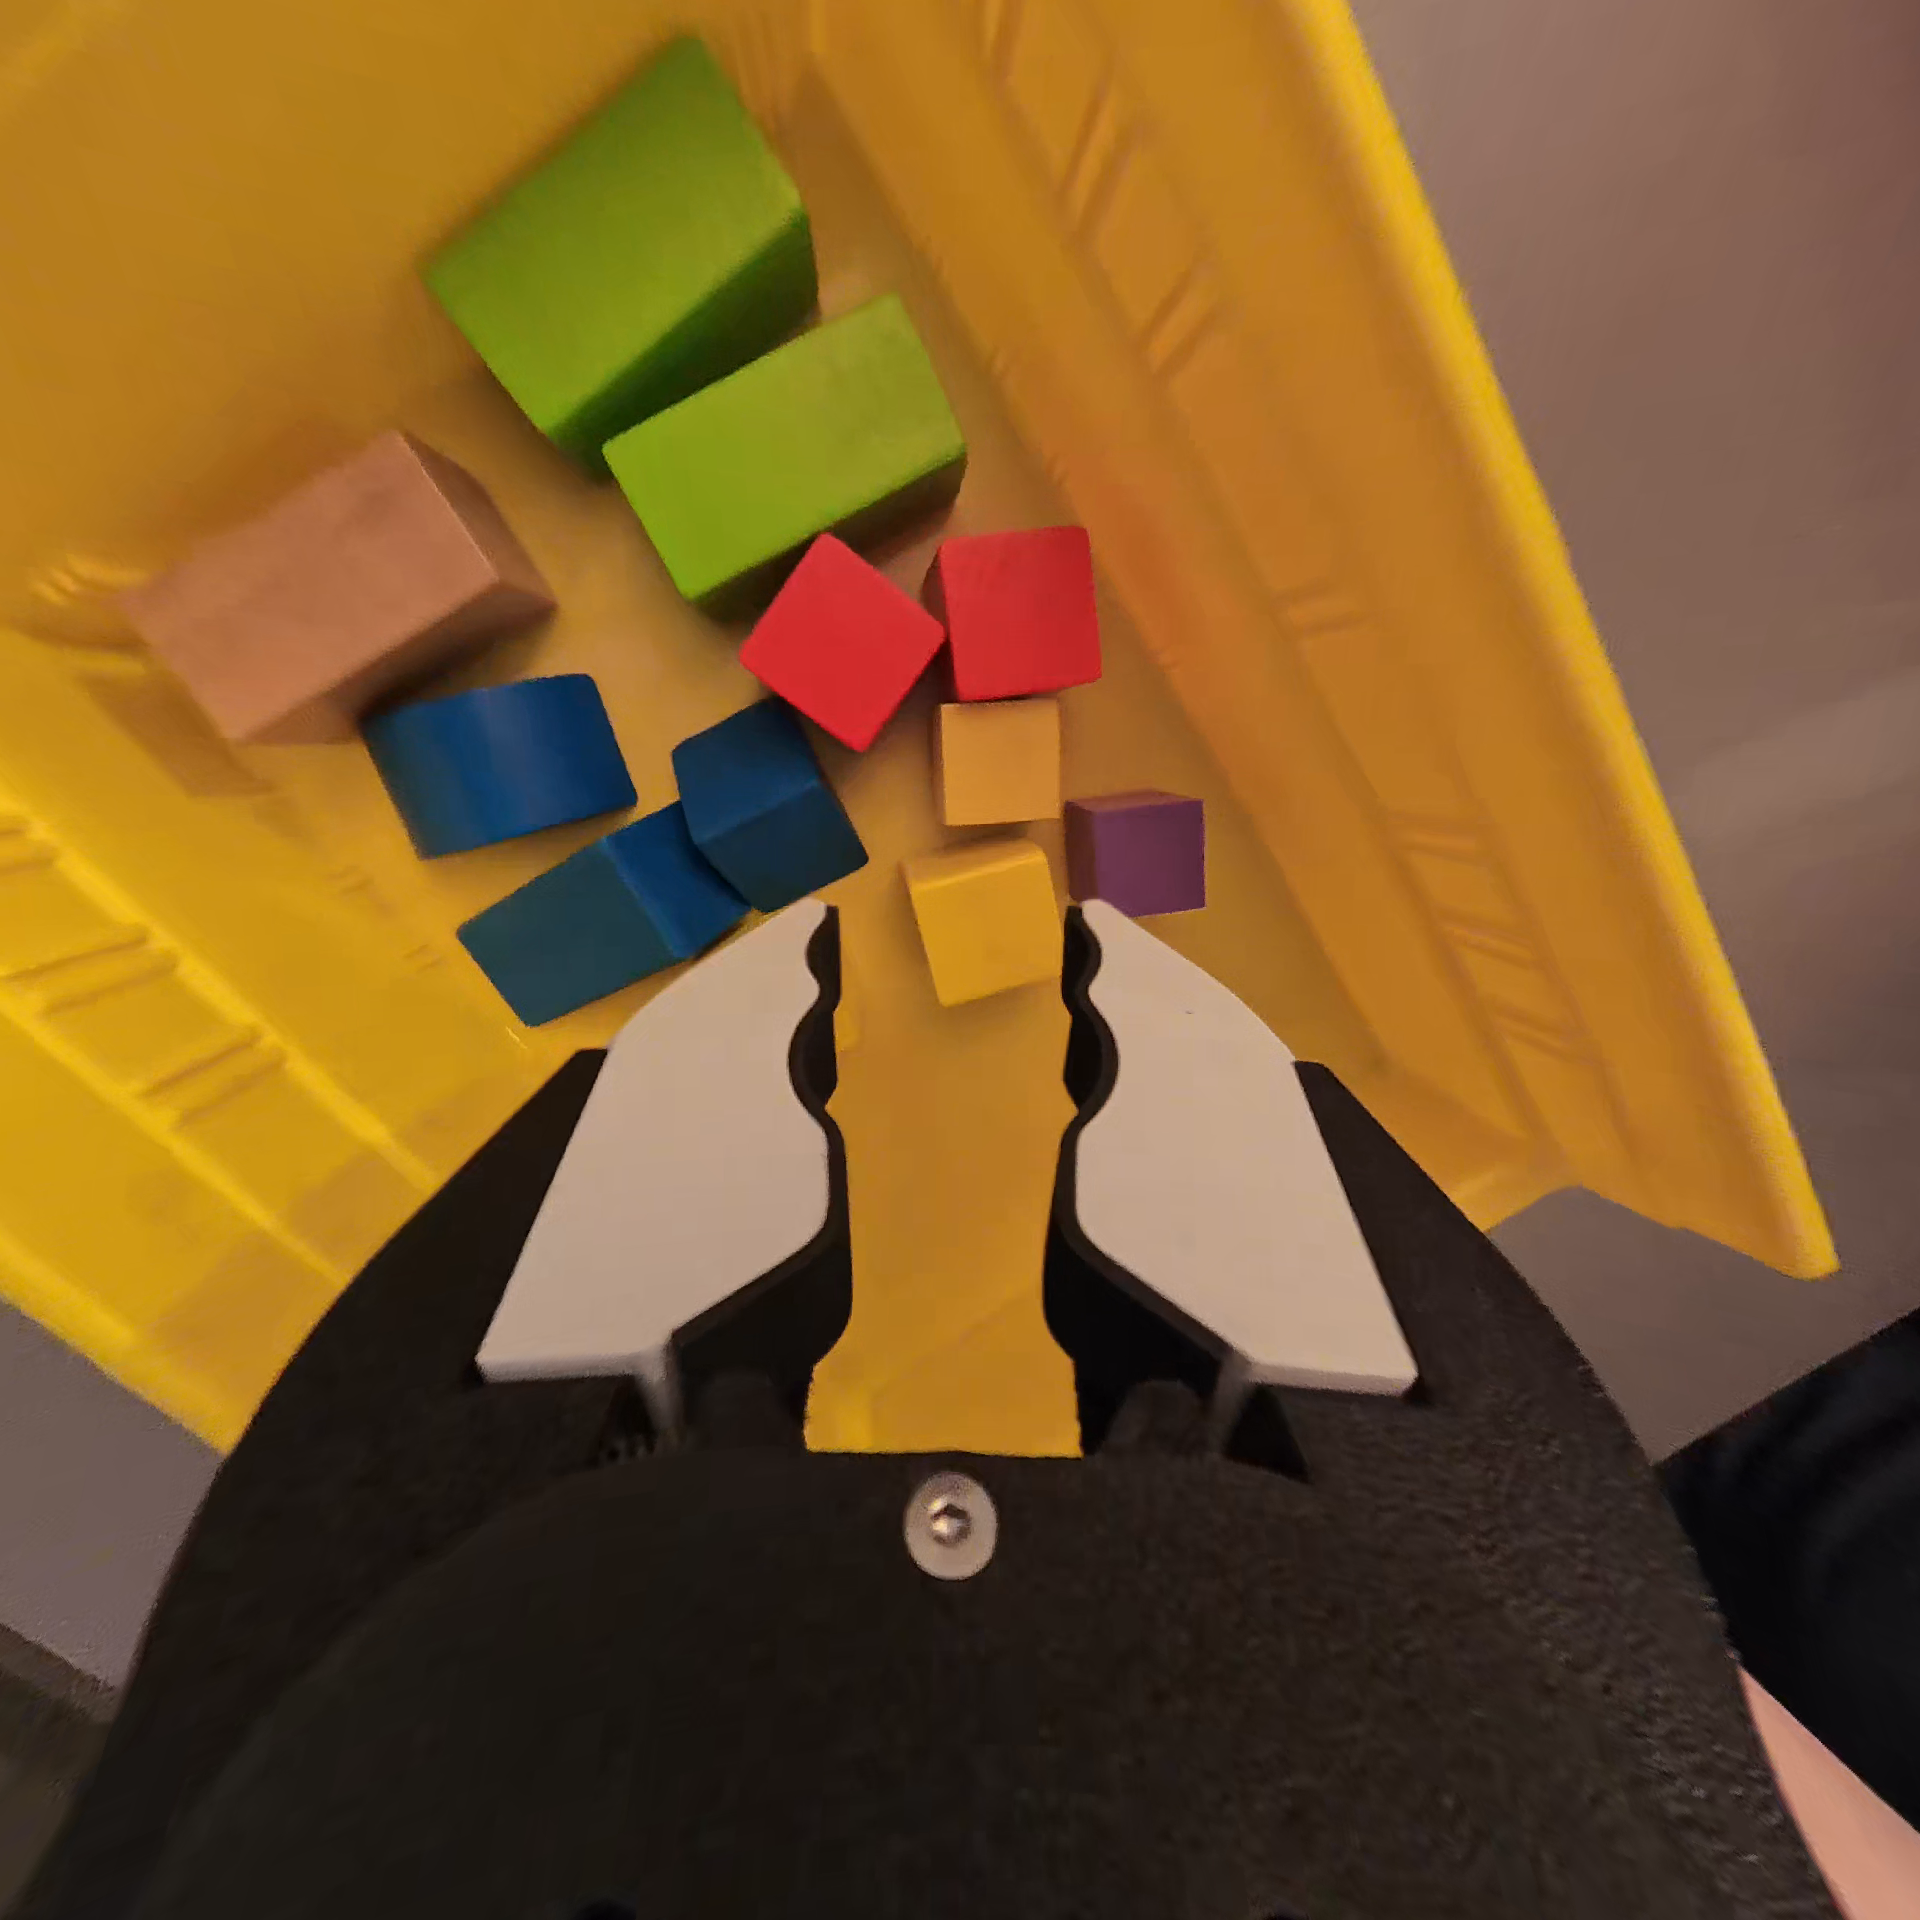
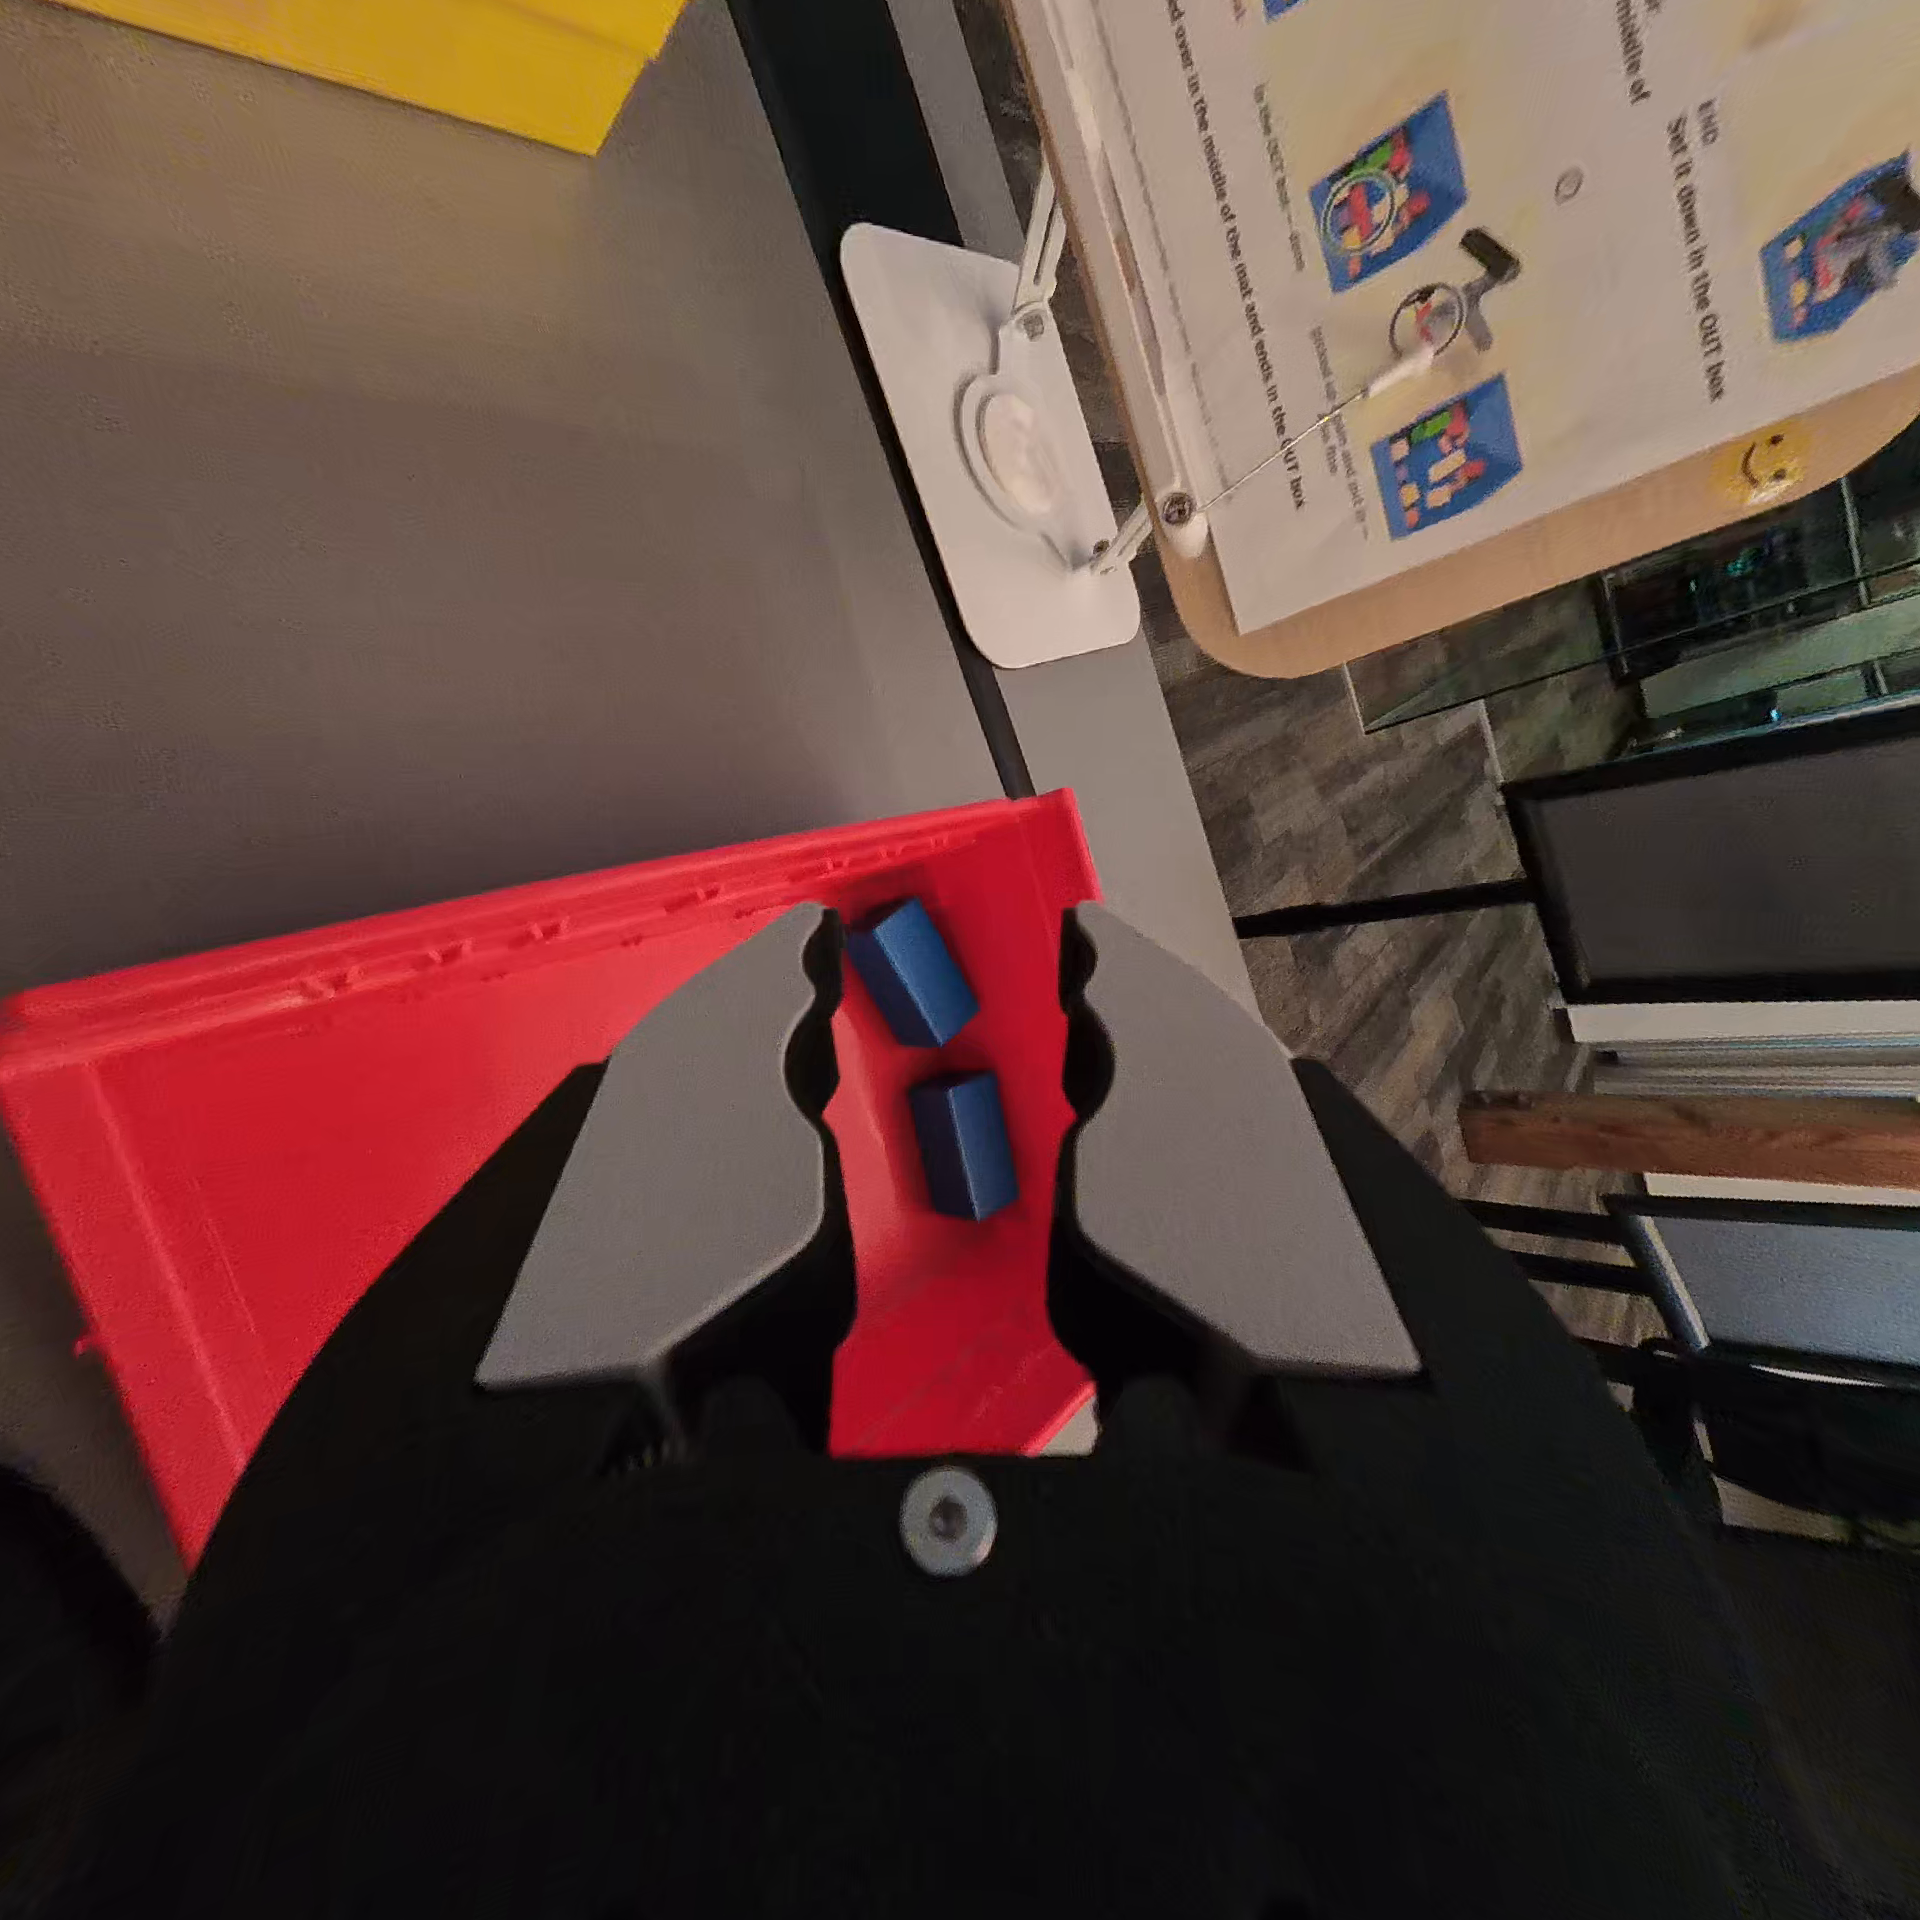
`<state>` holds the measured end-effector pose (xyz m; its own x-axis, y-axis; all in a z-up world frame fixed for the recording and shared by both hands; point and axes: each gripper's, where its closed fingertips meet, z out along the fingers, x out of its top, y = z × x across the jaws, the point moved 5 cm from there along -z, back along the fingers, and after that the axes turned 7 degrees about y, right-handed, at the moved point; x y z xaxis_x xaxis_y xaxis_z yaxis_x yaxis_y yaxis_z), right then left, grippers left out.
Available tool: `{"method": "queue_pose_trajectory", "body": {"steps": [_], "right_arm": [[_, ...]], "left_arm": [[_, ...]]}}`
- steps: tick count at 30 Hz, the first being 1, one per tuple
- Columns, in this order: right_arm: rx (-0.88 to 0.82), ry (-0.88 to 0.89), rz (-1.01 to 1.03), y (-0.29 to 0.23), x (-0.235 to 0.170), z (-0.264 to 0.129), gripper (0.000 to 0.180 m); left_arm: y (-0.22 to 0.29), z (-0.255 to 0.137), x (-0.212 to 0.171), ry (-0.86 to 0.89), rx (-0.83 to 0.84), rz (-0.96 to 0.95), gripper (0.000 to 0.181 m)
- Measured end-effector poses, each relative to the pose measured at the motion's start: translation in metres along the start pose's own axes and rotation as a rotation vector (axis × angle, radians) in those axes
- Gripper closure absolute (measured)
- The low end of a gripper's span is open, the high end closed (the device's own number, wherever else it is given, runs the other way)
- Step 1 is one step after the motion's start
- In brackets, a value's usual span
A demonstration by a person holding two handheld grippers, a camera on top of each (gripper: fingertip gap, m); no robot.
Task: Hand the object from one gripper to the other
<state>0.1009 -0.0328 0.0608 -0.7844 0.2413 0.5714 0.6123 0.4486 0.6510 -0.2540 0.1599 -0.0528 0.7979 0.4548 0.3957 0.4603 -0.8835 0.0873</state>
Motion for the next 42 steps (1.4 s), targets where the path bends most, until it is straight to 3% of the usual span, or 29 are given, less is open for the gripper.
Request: {"method": "queue_pose_trajectory", "body": {"steps": [8,26,42], "right_arm": [[-0.005,-0.117,0.016,0.002,-0.025,0.003,0.138],[0.077,-0.167,-0.031,-0.013,-0.027,0.013,0.138],[0.108,-0.173,-0.059,-0.020,-0.024,0.016,0.139]], "left_arm": [[0.001,0.018,-0.013,-0.124,-0.003,-0.076,0.137],[0.004,0.024,-0.012,-0.175,0.059,-0.073,0.134],[0.000,0.035,-0.015,-0.226,0.083,-0.073,0.148]]}}
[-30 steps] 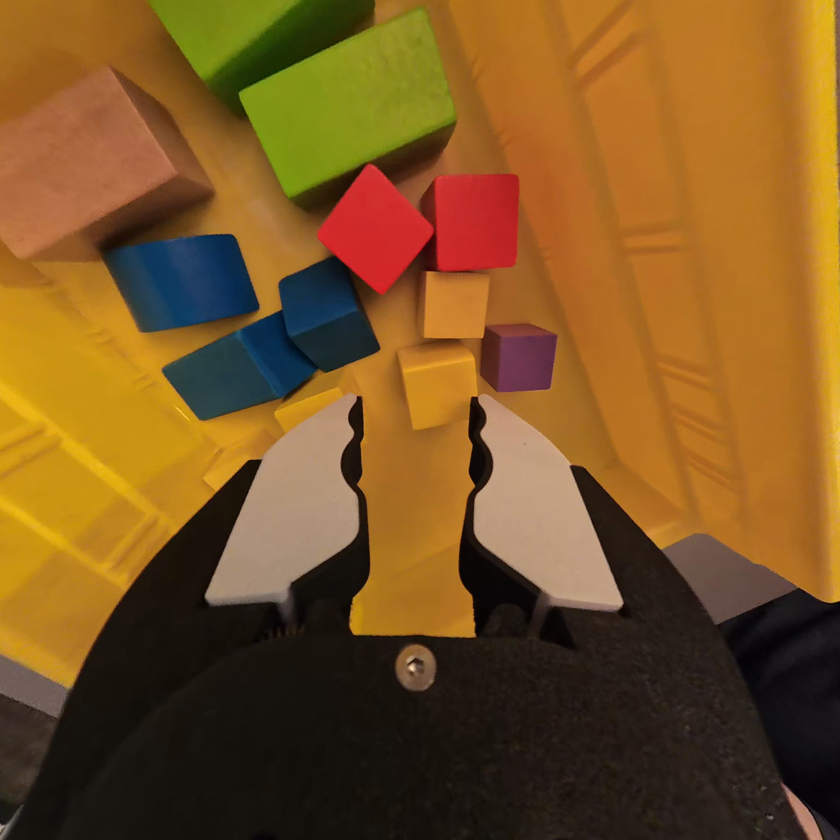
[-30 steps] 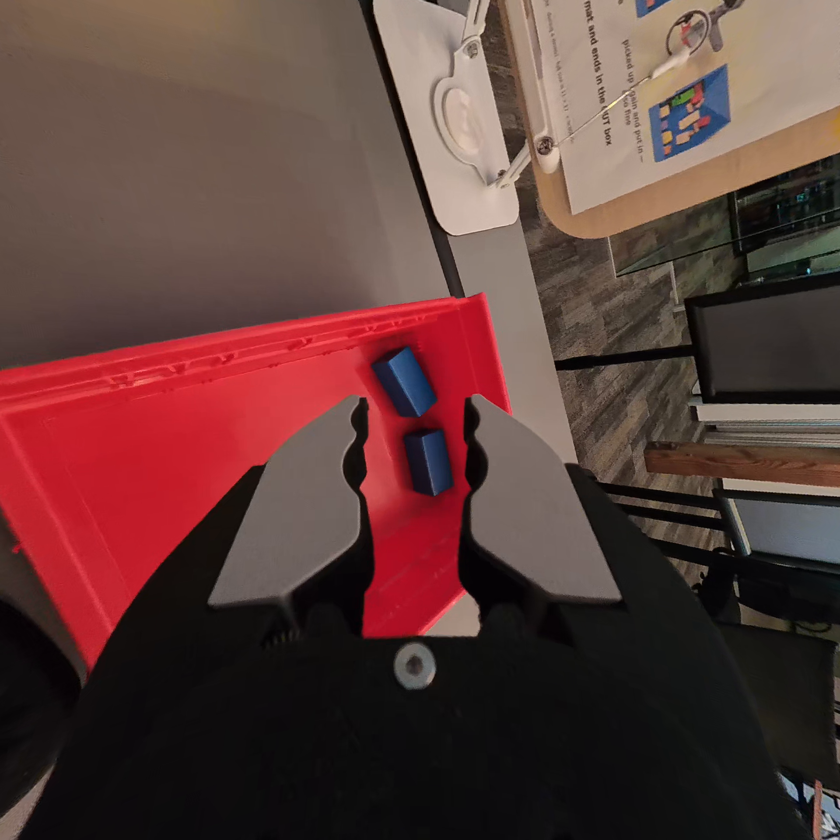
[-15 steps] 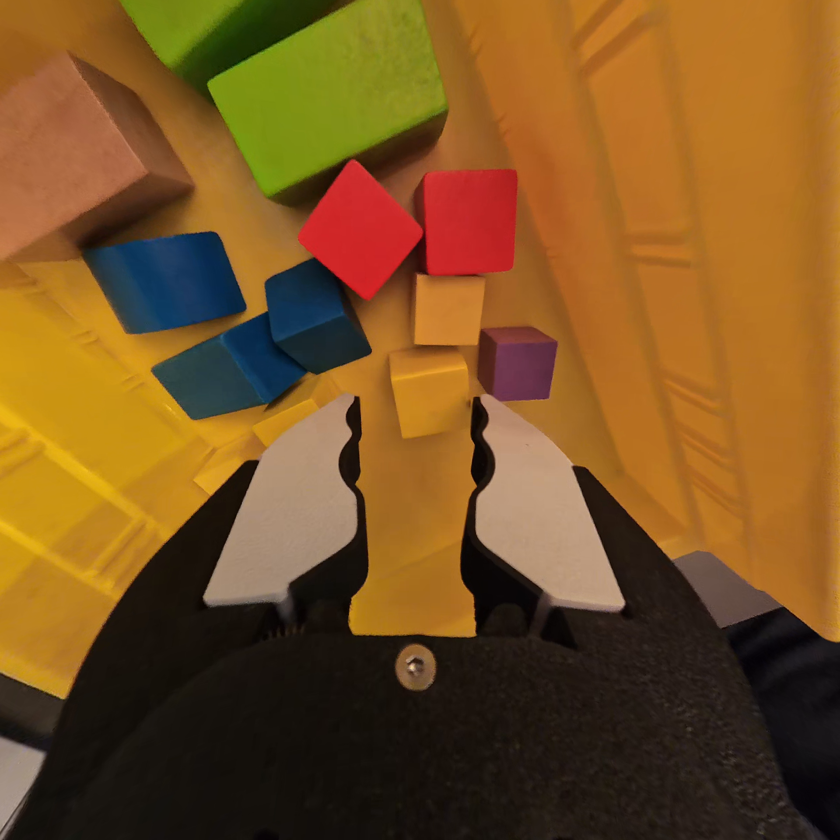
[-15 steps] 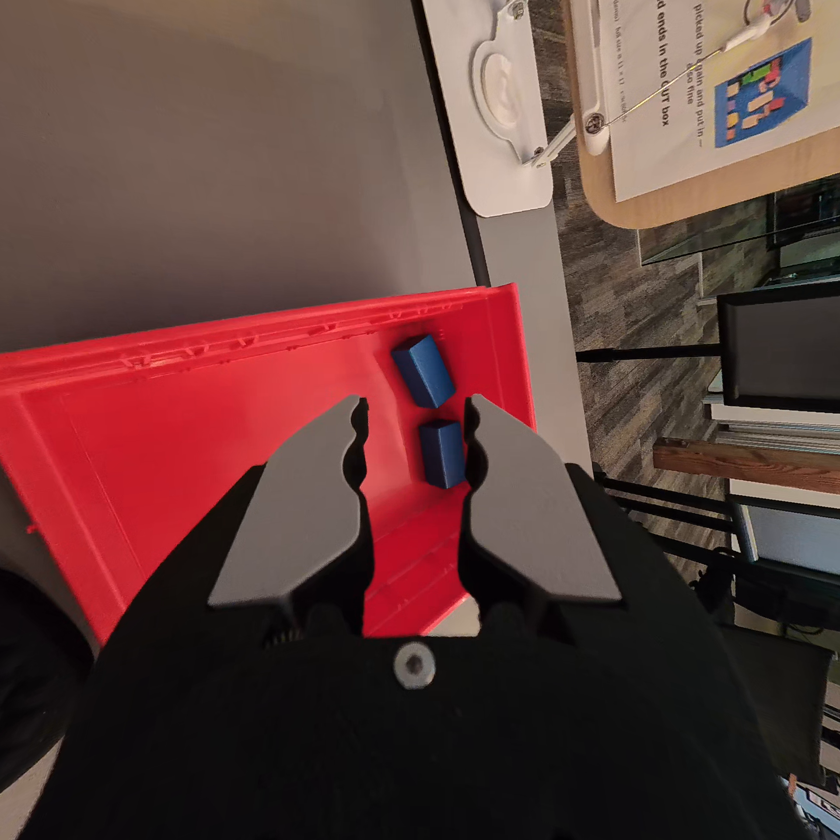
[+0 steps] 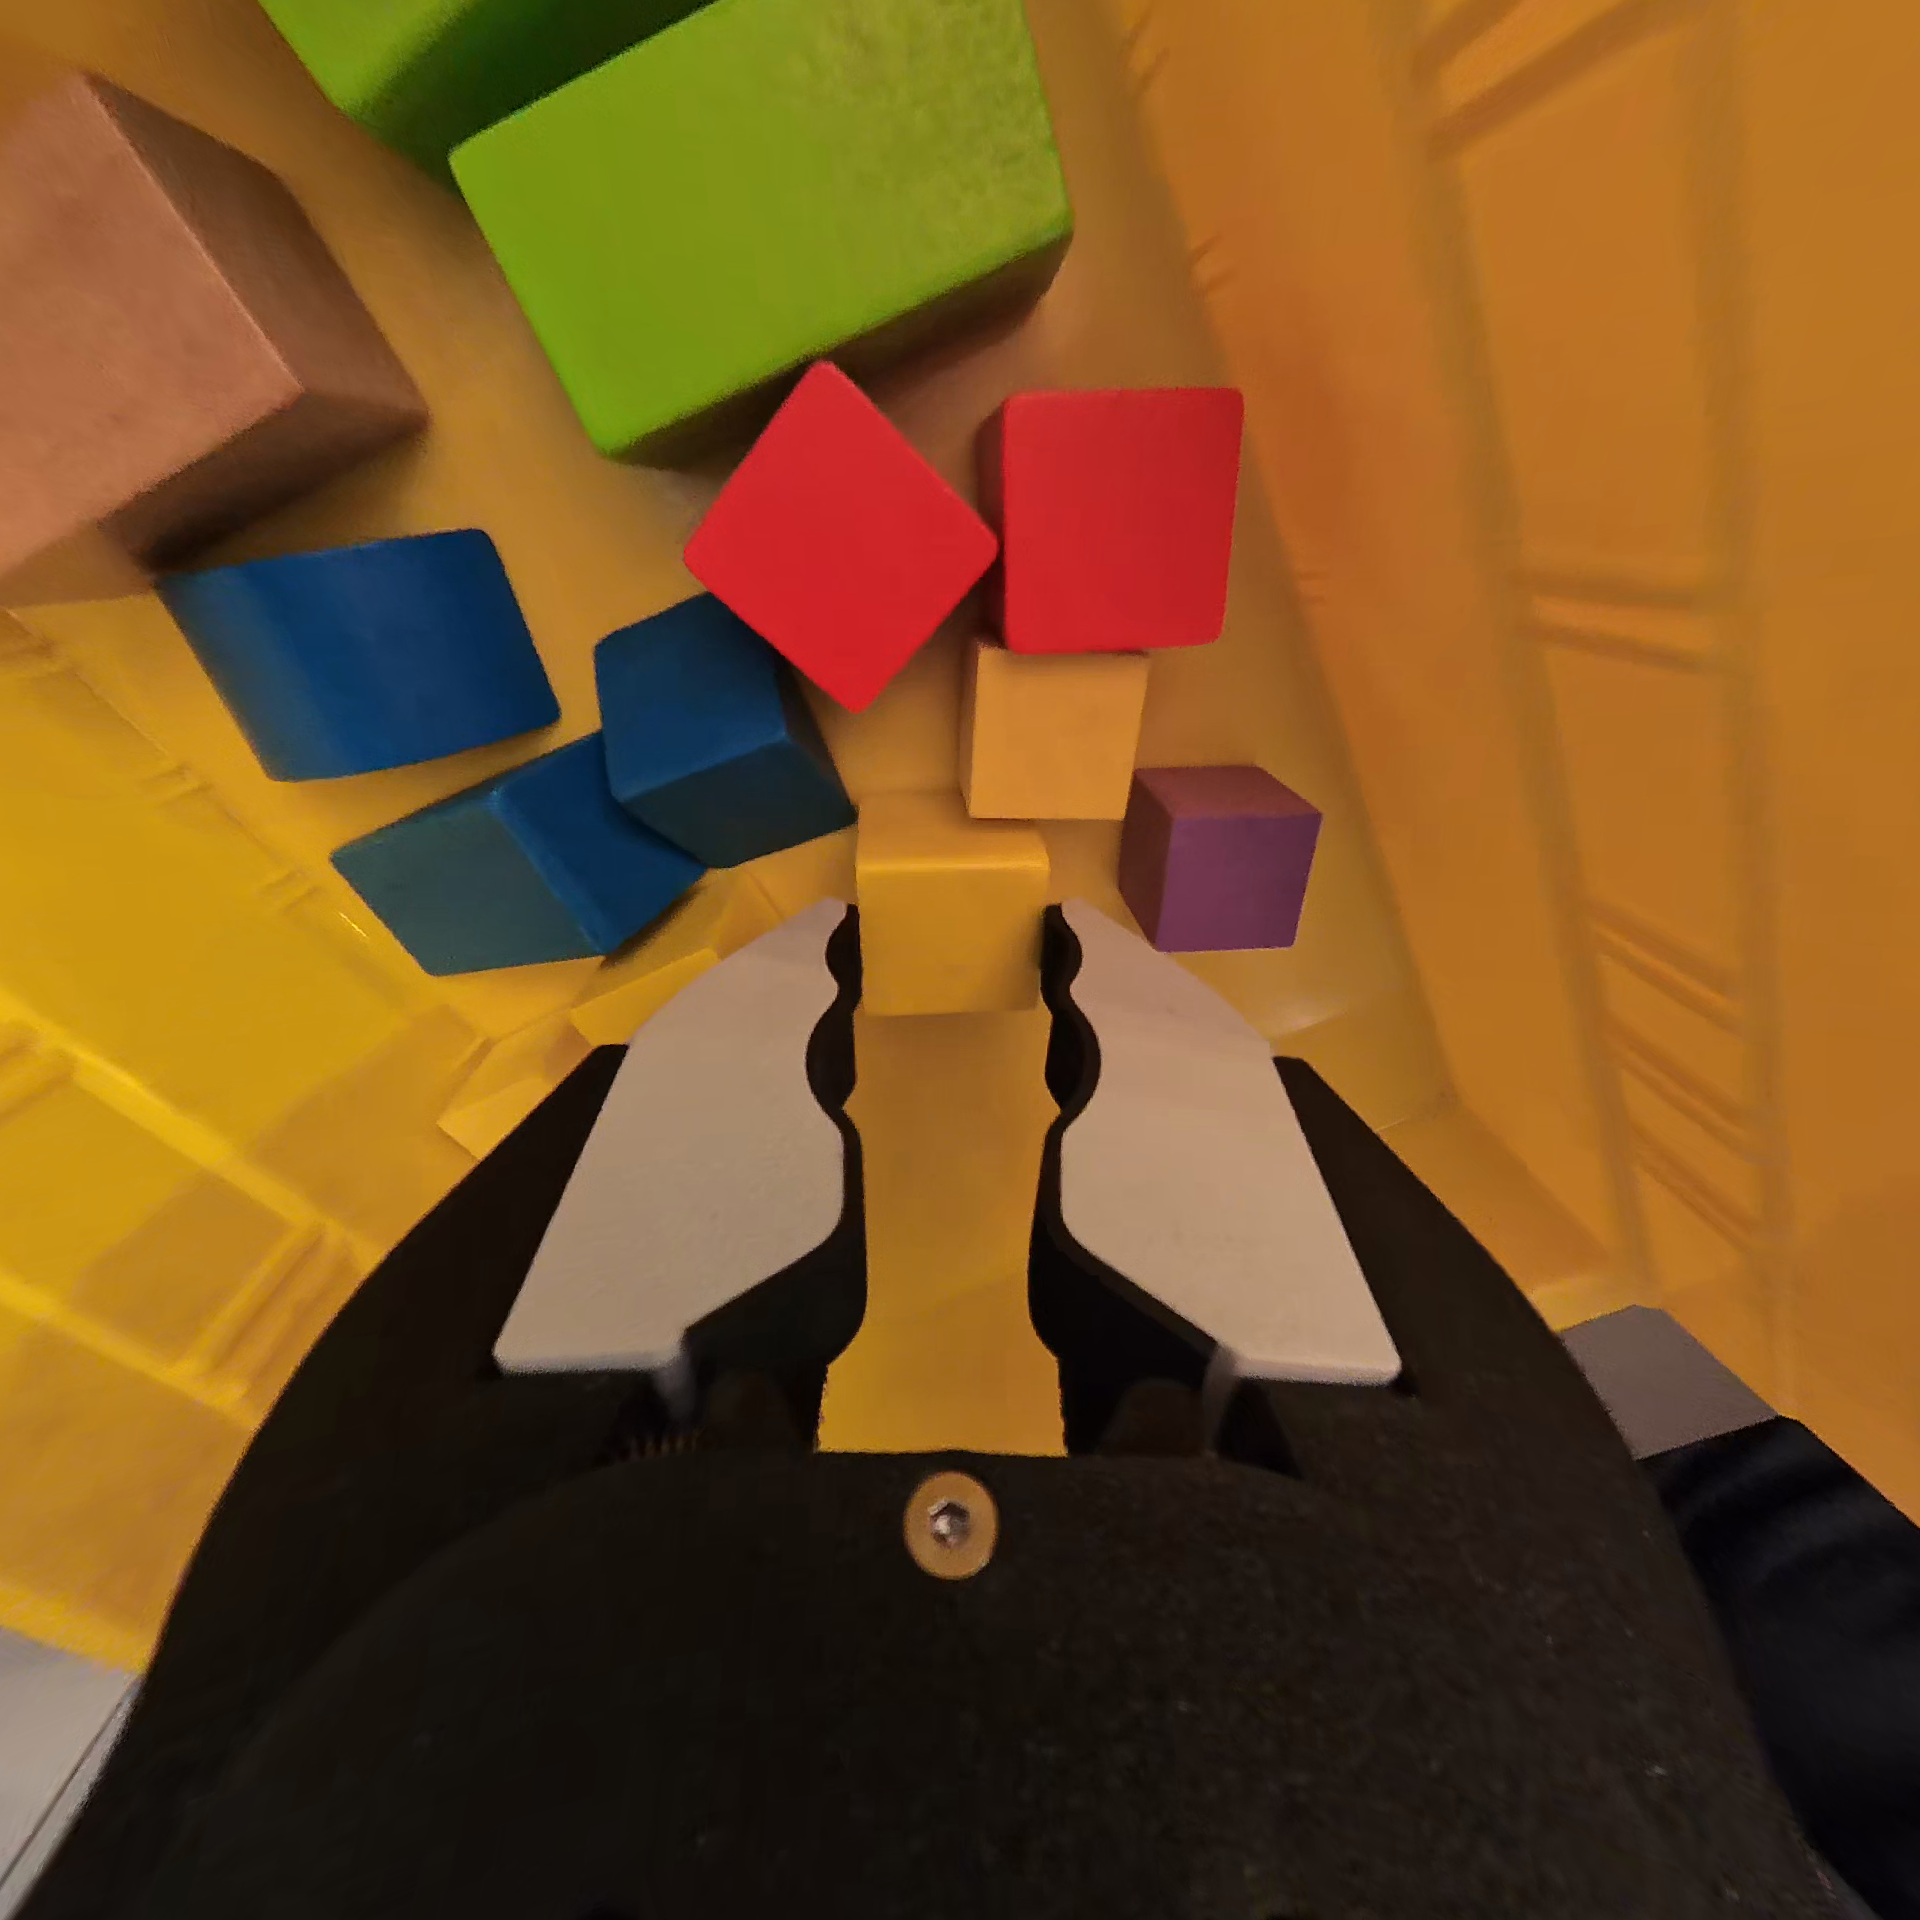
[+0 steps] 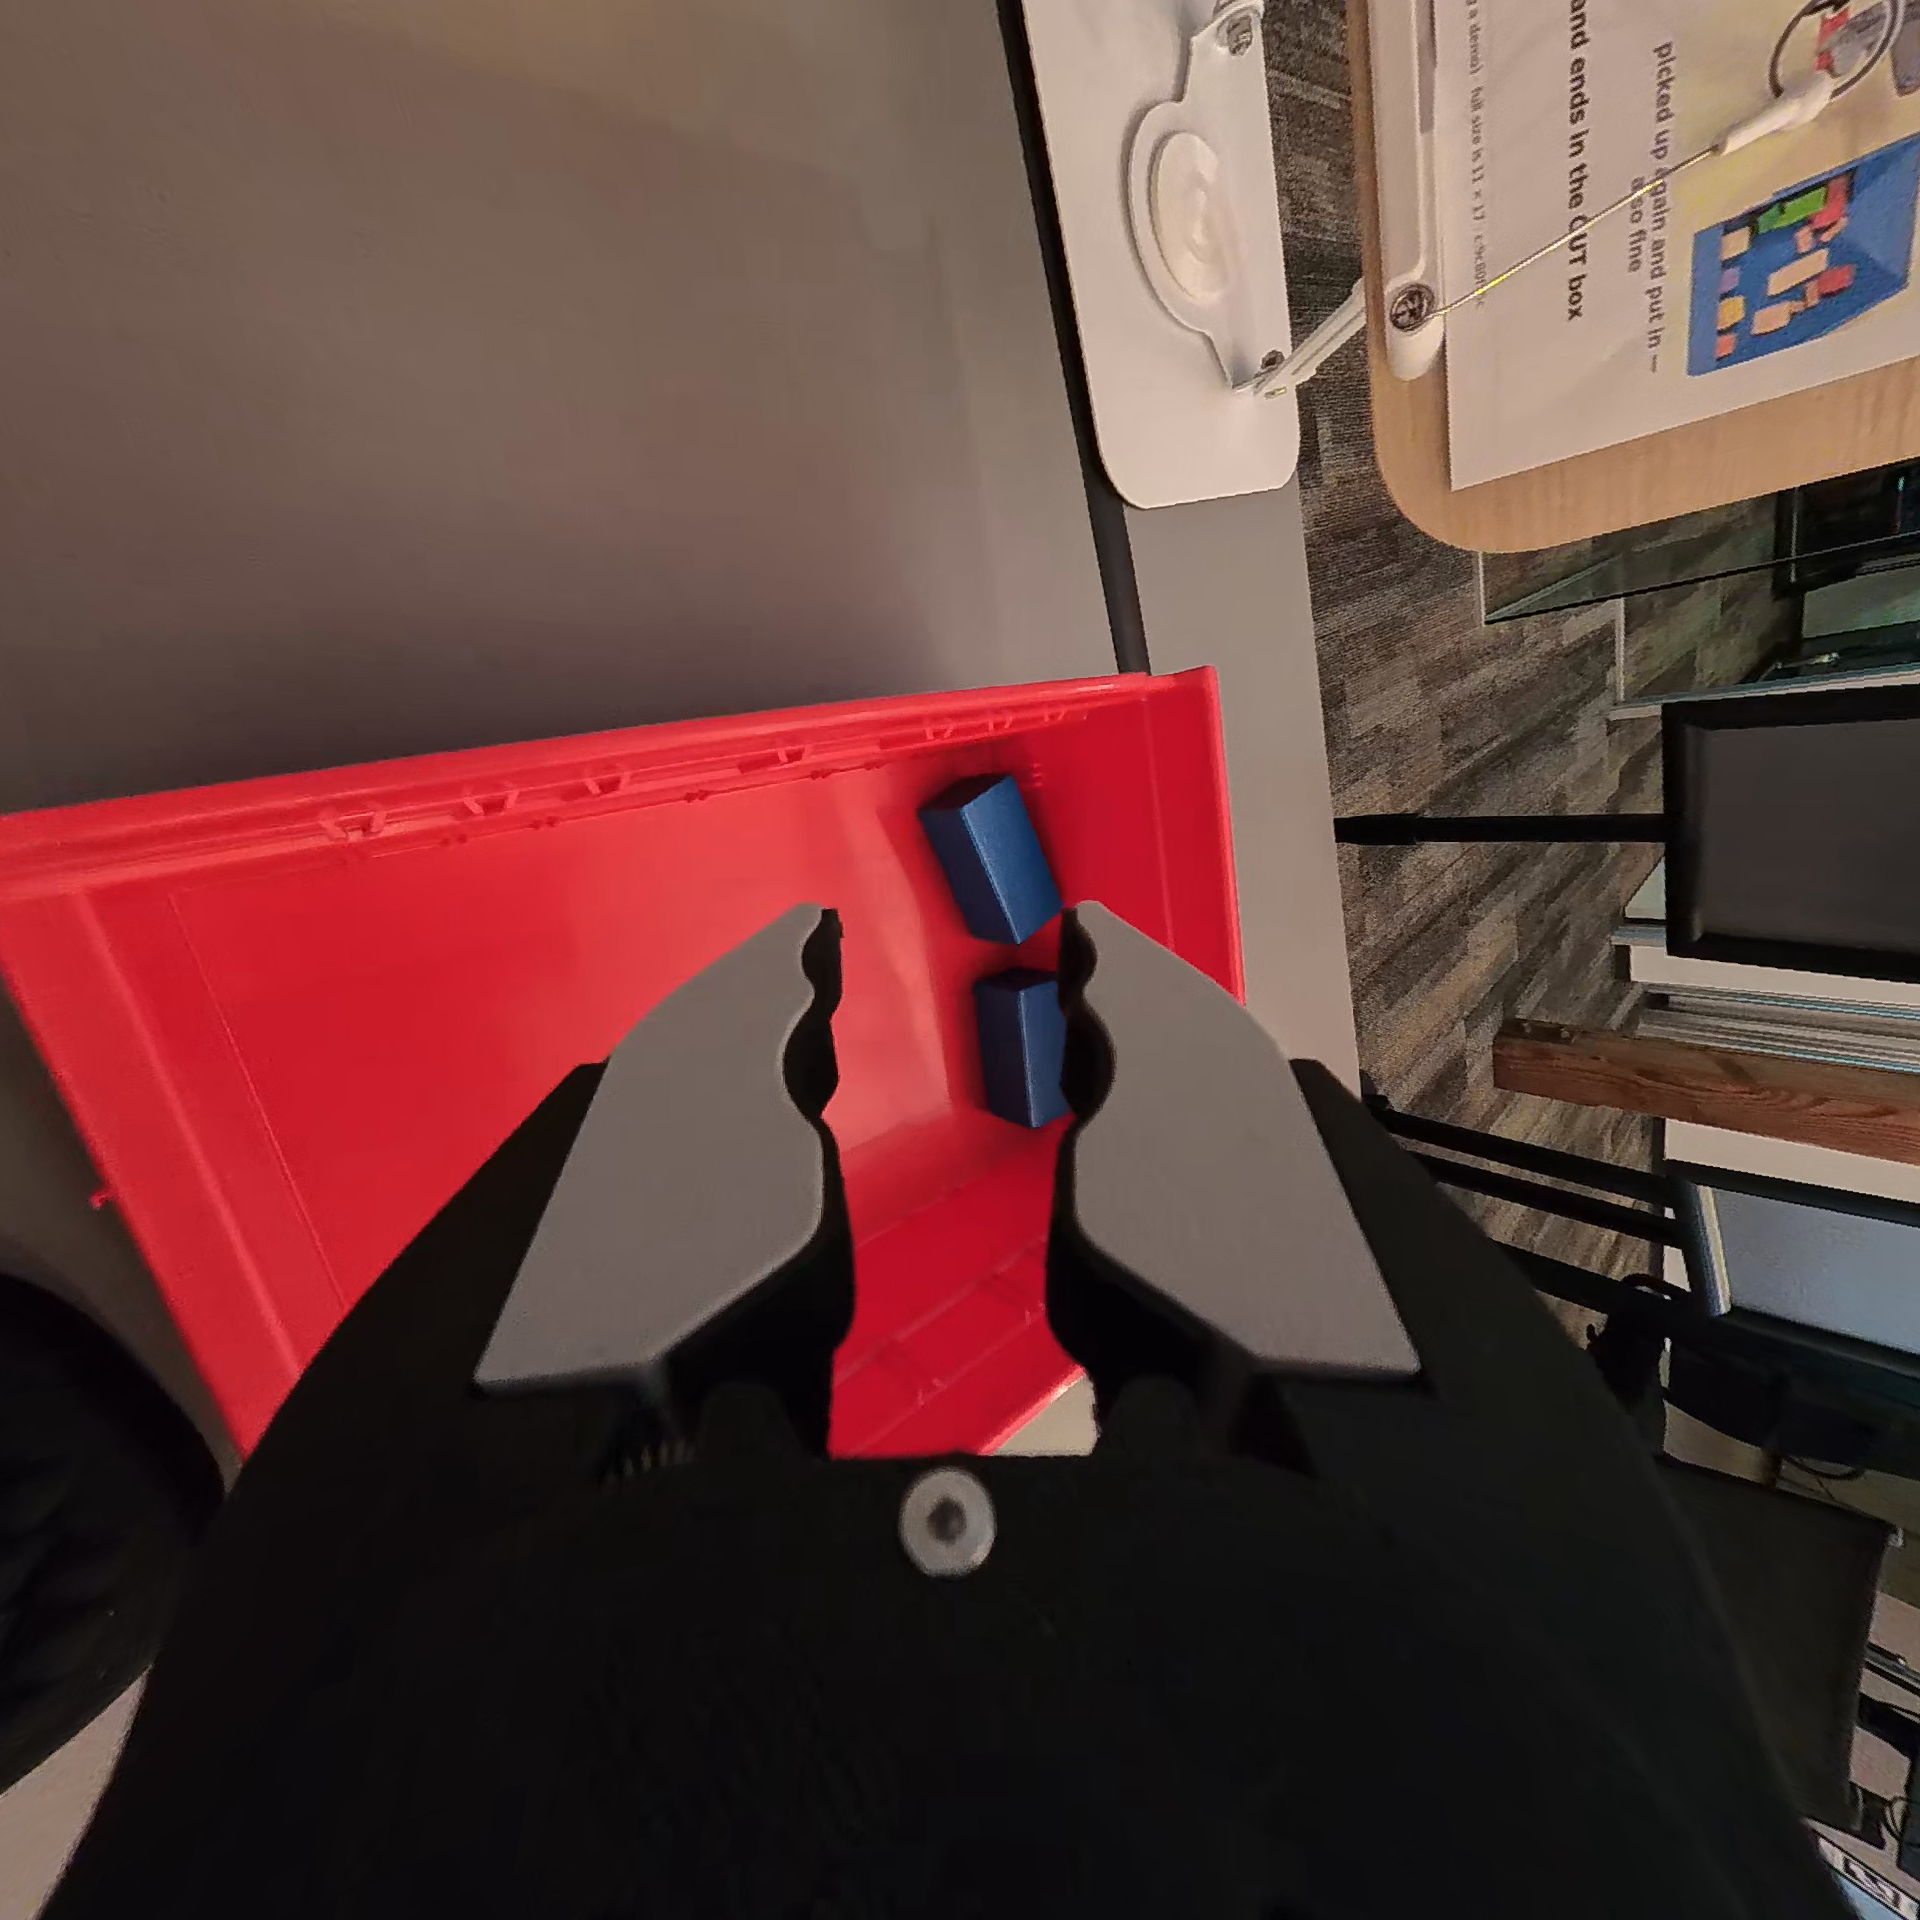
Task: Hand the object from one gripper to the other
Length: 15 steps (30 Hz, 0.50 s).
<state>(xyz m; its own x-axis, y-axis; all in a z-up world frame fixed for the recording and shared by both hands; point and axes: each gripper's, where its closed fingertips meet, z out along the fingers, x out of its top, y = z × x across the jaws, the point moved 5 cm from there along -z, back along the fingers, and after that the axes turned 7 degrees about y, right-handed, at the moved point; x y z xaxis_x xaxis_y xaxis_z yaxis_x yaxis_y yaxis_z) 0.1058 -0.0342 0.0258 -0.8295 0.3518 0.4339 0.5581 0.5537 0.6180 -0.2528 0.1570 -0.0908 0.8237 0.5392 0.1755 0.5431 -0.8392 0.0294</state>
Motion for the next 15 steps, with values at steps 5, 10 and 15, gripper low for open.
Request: {"method": "queue_pose_trajectory", "body": {"steps": [5,10,15], "right_arm": [[-0.081,0.055,0.007,0.010,0.010,-0.006,0.139],[-0.206,0.232,0.003,0.020,0.049,-0.014,0.141],[-0.293,0.596,-0.058,0.006,0.117,-0.025,0.140]], "left_arm": [[-0.006,-0.030,0.001,0.114,0.040,0.003,0.148],[0.021,-0.110,0.014,0.583,-0.174,0.078,0.148],[0.084,-0.197,0.020,1.063,-0.681,0.208,0.148]]}}
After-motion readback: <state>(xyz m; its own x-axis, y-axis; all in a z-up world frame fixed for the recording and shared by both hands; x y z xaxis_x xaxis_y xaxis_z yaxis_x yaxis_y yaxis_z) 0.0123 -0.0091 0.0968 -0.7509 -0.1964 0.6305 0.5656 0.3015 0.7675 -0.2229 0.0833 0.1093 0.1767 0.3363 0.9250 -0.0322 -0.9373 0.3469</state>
